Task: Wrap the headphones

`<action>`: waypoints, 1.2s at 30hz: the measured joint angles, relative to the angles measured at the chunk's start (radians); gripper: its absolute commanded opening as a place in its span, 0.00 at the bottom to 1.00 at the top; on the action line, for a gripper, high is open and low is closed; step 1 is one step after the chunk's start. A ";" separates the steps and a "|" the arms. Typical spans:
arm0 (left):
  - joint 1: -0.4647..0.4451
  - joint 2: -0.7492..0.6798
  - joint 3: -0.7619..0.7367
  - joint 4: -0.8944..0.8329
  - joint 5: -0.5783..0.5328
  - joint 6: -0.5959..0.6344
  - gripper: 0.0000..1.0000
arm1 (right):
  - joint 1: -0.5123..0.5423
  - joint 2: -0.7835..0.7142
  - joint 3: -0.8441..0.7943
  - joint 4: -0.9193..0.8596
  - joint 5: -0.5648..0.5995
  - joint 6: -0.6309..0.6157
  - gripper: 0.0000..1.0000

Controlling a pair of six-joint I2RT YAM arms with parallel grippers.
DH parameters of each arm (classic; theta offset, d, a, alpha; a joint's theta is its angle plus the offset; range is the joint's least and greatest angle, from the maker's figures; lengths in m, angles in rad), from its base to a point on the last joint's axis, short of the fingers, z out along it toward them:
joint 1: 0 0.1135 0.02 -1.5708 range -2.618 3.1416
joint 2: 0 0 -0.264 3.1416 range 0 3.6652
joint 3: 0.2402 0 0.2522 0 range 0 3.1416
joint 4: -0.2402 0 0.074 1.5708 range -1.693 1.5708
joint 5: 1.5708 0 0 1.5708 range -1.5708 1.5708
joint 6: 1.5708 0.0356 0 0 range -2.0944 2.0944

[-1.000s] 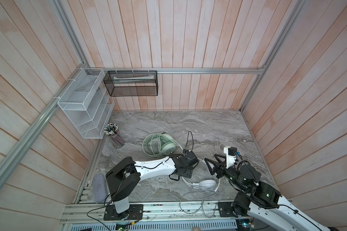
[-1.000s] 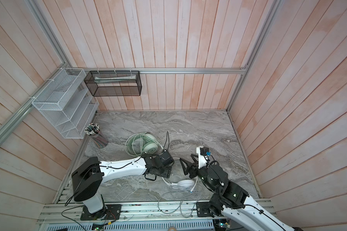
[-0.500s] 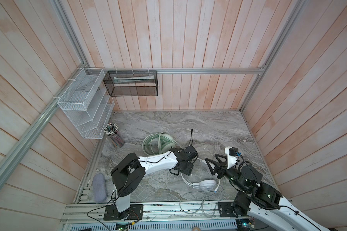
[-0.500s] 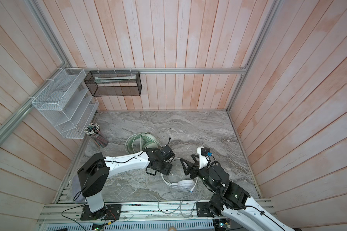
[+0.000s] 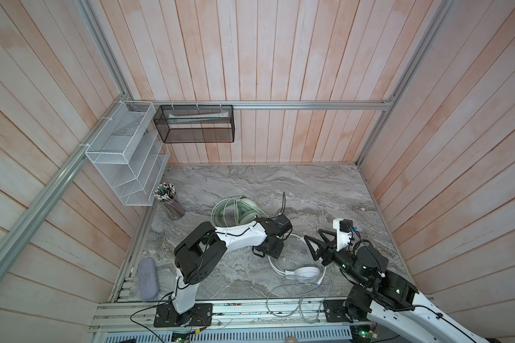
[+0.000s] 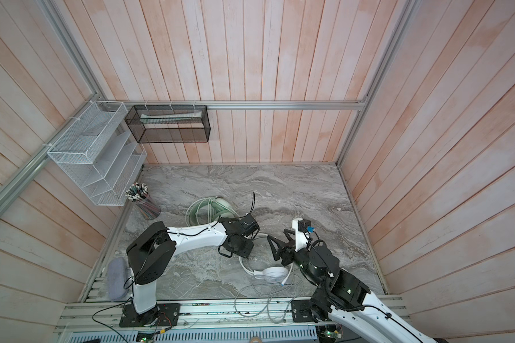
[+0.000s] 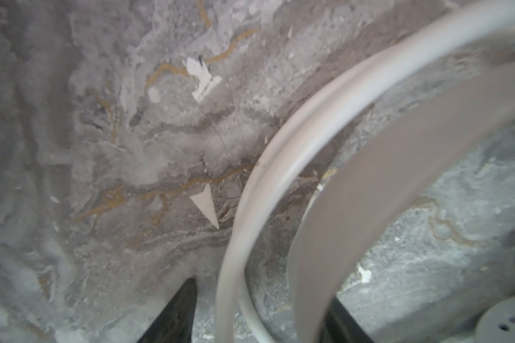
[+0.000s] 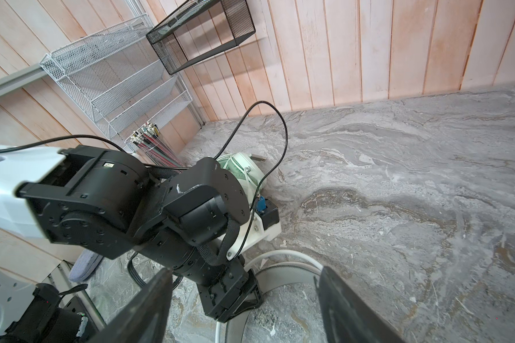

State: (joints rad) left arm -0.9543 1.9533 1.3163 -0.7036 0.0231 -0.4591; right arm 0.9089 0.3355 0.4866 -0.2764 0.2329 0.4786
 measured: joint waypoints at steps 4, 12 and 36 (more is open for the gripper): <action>0.019 0.017 0.022 -0.001 0.007 0.008 0.48 | 0.000 0.000 0.000 0.003 0.000 0.000 0.78; 0.027 0.035 0.043 0.005 0.000 0.021 0.26 | 0.000 0.000 0.000 0.015 -0.008 0.000 0.78; -0.043 -0.238 0.039 -0.010 -0.123 -0.130 0.00 | 0.000 -0.123 0.015 -0.023 0.064 0.012 0.78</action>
State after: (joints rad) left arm -0.9977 1.7157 1.3548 -0.7139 -0.0998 -0.5888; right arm 0.9089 0.2123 0.5014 -0.2996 0.2966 0.4908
